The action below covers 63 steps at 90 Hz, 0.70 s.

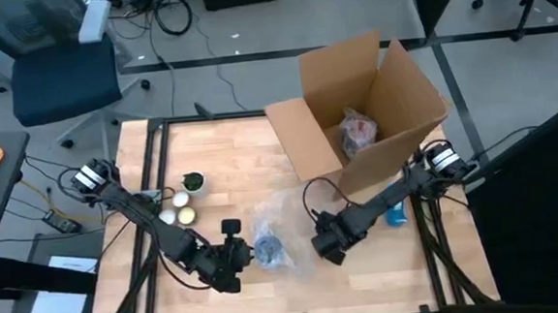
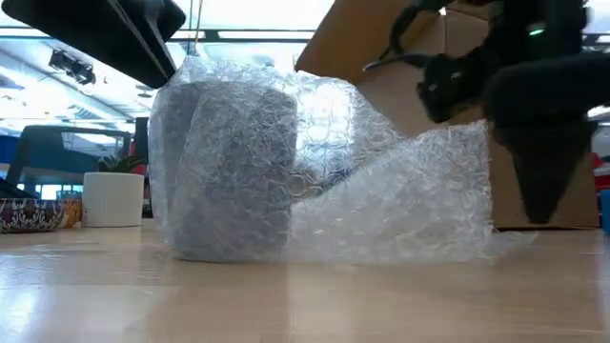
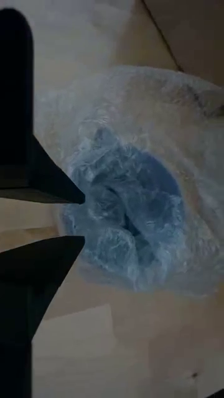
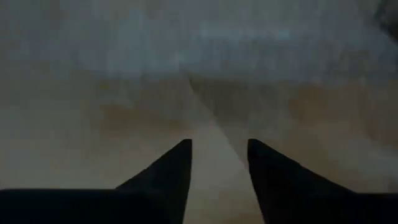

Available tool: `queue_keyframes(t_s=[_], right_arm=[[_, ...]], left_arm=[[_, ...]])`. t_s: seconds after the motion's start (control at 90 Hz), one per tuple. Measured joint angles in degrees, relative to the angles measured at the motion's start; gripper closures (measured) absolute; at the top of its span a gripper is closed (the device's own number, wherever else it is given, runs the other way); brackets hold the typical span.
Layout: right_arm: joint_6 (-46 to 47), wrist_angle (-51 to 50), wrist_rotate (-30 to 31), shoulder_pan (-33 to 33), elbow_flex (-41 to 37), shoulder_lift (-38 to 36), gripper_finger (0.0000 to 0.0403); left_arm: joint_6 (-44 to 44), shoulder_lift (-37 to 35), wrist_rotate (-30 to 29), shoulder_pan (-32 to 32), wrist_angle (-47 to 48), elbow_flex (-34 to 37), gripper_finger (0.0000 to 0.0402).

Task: Wrap mug
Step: Wrap the blue mug with bubble wrap

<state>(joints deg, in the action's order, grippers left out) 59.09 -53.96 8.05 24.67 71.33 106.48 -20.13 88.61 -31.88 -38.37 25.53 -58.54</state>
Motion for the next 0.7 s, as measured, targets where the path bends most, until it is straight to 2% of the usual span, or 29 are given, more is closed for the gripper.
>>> queue_keyframes(t_s=[0.156, 0.256, 0.367, 0.522, 0.622, 0.7], right_arm=[[1.34, 3.4, 0.78, -2.17, -2.51, 0.37, 0.0255], [1.49, 7.63, 1.92, -2.86, -5.45, 0.18, 0.0265], [2.55, 11.68, 2.89, -1.97, -6.75, 0.09, 0.0299], [2.28, 13.05, 0.94, 0.61, -5.06, 0.35, 0.0388], [2.35, 13.03, -2.22, 2.73, -2.92, 0.5, 0.0399], [2.39, 11.25, -2.25, 4.71, -0.15, 0.5, 0.0401]], left_arm=[[0.44, -0.01, 0.0, 0.5, 0.08, 0.0, 0.0324], [0.6, -0.01, 0.73, 0.5, 0.14, 0.0, 0.0324], [0.69, 0.01, 1.13, 0.5, 0.78, 0.0, 0.0324], [1.91, 0.01, 1.11, 0.91, 1.36, 0.0, 0.0324], [1.65, -0.01, 1.37, 1.28, 1.22, 0.0, 0.0324], [1.11, 0.01, 2.66, 1.55, 1.47, 0.0, 0.0324]])
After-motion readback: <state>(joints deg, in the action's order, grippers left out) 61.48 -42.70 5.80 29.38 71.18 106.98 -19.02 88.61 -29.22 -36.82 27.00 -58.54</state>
